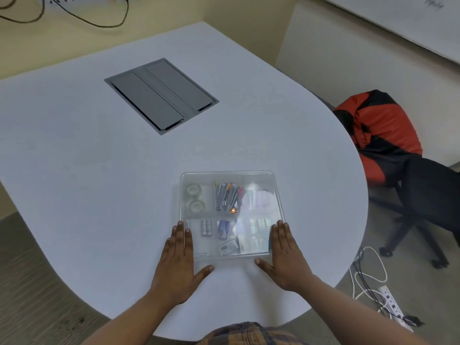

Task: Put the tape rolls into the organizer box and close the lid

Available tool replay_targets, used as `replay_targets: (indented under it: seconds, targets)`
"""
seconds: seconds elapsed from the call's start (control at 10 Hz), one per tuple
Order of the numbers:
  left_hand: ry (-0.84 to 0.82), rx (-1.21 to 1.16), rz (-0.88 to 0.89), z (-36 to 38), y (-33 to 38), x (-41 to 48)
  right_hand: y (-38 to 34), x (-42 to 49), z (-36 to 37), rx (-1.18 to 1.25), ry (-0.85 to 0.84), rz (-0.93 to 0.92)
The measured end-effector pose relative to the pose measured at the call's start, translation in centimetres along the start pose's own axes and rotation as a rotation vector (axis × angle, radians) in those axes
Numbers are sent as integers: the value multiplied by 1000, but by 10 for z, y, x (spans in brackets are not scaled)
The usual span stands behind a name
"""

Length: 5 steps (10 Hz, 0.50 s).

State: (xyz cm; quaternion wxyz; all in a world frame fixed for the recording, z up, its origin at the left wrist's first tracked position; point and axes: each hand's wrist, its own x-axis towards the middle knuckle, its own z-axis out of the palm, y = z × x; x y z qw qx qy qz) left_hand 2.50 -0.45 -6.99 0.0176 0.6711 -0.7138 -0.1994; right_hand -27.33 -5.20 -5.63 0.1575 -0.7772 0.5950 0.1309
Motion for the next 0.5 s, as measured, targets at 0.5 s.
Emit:
replay_targets:
  seconds: [0.5]
  targets:
    - [149,120,-116,-31,39,8,27,4,-43,19,204,-130]
